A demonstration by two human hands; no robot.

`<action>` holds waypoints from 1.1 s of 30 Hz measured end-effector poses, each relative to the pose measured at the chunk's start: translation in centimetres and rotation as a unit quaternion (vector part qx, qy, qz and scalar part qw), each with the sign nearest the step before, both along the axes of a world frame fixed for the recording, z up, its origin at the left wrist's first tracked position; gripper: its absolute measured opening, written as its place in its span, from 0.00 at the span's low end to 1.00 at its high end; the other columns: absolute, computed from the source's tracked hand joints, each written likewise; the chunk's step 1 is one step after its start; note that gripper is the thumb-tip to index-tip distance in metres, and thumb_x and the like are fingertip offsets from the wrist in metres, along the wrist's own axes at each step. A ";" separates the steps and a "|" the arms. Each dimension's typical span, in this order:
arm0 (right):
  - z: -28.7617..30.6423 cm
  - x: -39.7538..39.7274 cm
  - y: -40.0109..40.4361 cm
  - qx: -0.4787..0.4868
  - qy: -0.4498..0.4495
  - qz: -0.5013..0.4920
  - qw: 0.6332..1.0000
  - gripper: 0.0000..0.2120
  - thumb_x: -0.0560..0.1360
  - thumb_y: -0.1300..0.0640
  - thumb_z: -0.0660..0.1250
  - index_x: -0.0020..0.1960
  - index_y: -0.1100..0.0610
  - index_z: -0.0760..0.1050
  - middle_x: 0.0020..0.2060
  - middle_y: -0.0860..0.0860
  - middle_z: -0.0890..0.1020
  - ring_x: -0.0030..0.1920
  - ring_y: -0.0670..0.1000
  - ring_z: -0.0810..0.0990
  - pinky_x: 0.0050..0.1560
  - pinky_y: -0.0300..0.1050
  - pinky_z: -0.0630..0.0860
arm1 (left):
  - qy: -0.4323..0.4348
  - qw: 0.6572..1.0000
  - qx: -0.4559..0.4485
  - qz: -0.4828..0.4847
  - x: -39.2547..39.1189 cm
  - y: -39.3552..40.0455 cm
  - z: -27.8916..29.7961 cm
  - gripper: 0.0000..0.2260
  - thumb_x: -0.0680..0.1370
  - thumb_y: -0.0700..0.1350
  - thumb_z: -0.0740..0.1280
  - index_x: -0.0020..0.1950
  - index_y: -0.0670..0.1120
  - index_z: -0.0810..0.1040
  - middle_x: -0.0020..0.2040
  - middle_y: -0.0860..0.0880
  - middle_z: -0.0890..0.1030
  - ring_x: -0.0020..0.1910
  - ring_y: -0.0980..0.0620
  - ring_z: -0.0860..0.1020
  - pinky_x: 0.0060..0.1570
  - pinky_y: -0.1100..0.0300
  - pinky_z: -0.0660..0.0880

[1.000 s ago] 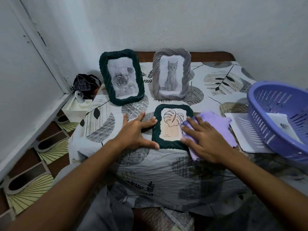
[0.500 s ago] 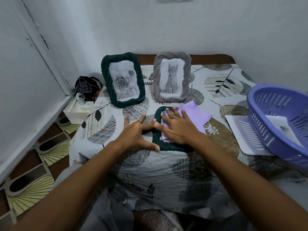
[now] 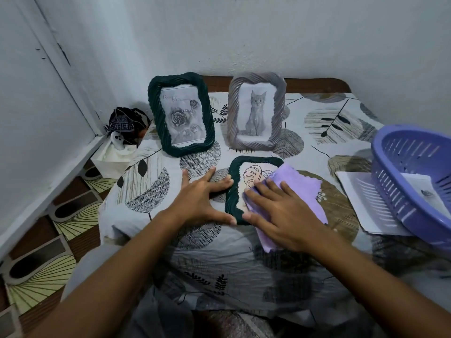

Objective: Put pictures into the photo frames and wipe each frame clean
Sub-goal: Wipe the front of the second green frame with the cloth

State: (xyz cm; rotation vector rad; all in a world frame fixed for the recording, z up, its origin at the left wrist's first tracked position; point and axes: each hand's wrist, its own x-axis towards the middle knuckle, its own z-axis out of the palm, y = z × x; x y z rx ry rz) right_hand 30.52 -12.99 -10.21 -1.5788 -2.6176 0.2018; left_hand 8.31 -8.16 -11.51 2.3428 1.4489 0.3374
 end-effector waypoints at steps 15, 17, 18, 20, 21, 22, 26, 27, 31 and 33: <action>0.0 -1.8 8.8 -0.034 -0.016 -0.094 0.995 0.42 0.68 0.26 0.34 0.76 0.44 0.55 0.78 0.52 0.43 0.76 0.57 0.34 0.73 0.63 0.35 | -0.014 1.000 0.016 0.010 0.2 0.0 -0.2 0.52 0.52 0.78 0.62 0.73 0.58 0.64 0.65 0.68 0.53 0.75 0.64 0.47 0.69 0.36 0.31; -0.2 -1.5 8.6 -0.024 0.002 -0.075 0.997 0.43 0.69 0.24 0.35 0.76 0.44 0.57 0.78 0.51 0.44 0.77 0.55 0.35 0.73 0.61 0.36 | -0.014 1.000 0.018 0.009 0.2 0.0 -0.2 0.52 0.52 0.78 0.62 0.73 0.58 0.63 0.65 0.69 0.53 0.75 0.64 0.47 0.69 0.36 0.31; -0.2 -1.3 8.4 -0.003 0.016 -0.074 0.997 0.43 0.69 0.23 0.36 0.75 0.44 0.59 0.78 0.50 0.46 0.77 0.54 0.38 0.74 0.60 0.38 | -0.014 1.000 0.017 0.008 0.2 -0.1 -0.2 0.52 0.52 0.78 0.61 0.73 0.59 0.63 0.66 0.69 0.54 0.75 0.64 0.47 0.69 0.36 0.31; -0.2 -0.8 8.0 0.033 0.021 -0.090 0.995 0.43 0.68 0.25 0.36 0.74 0.45 0.63 0.78 0.50 0.49 0.78 0.55 0.43 0.75 0.59 0.42 | -0.015 1.000 0.016 0.007 0.2 0.0 -0.3 0.52 0.52 0.78 0.61 0.73 0.60 0.63 0.66 0.69 0.55 0.75 0.64 0.46 0.69 0.36 0.31; -0.1 -0.7 7.9 0.034 0.008 -0.099 0.994 0.44 0.67 0.25 0.35 0.74 0.44 0.63 0.78 0.50 0.50 0.78 0.56 0.44 0.75 0.59 0.43 | -0.015 1.000 0.016 0.008 0.2 0.0 -0.3 0.52 0.52 0.78 0.61 0.73 0.60 0.63 0.67 0.69 0.56 0.75 0.64 0.46 0.69 0.36 0.31; -0.1 -0.6 7.7 0.025 -0.008 -0.106 0.994 0.44 0.66 0.25 0.34 0.74 0.43 0.62 0.78 0.51 0.49 0.78 0.56 0.43 0.74 0.60 0.42 | -0.013 1.000 0.015 0.007 0.3 0.0 -0.3 0.52 0.52 0.78 0.61 0.73 0.60 0.63 0.67 0.69 0.56 0.75 0.64 0.46 0.69 0.36 0.31; 0.0 -1.0 7.6 -0.015 -0.019 -0.119 0.993 0.42 0.70 0.23 0.36 0.76 0.42 0.57 0.78 0.51 0.45 0.77 0.57 0.40 0.74 0.62 0.40 | -0.019 1.000 0.015 0.008 0.2 0.0 -0.4 0.51 0.52 0.78 0.62 0.73 0.60 0.63 0.67 0.70 0.55 0.75 0.64 0.46 0.69 0.36 0.30; 0.0 -1.1 7.7 -0.022 -0.015 -0.118 0.993 0.41 0.70 0.24 0.37 0.76 0.42 0.57 0.78 0.50 0.44 0.77 0.57 0.39 0.74 0.62 0.39 | -0.018 1.000 0.015 0.008 0.2 -0.1 -0.3 0.51 0.52 0.78 0.62 0.73 0.60 0.63 0.67 0.70 0.55 0.75 0.64 0.46 0.69 0.37 0.30; 0.2 -0.9 7.6 -0.026 -0.015 -0.110 0.993 0.38 0.71 0.28 0.40 0.76 0.43 0.59 0.78 0.50 0.44 0.77 0.57 0.38 0.74 0.62 0.40 | -0.018 1.000 0.013 0.007 0.3 -0.1 -0.2 0.51 0.52 0.79 0.61 0.73 0.60 0.63 0.67 0.69 0.56 0.75 0.64 0.46 0.69 0.38 0.29; 0.4 -0.9 7.9 -0.020 -0.025 -0.114 0.993 0.36 0.72 0.28 0.41 0.75 0.42 0.59 0.78 0.51 0.43 0.77 0.58 0.37 0.74 0.62 0.41 | -0.021 1.000 0.012 0.008 0.3 -0.1 -0.2 0.52 0.52 0.78 0.61 0.74 0.60 0.63 0.67 0.69 0.56 0.75 0.64 0.46 0.69 0.38 0.29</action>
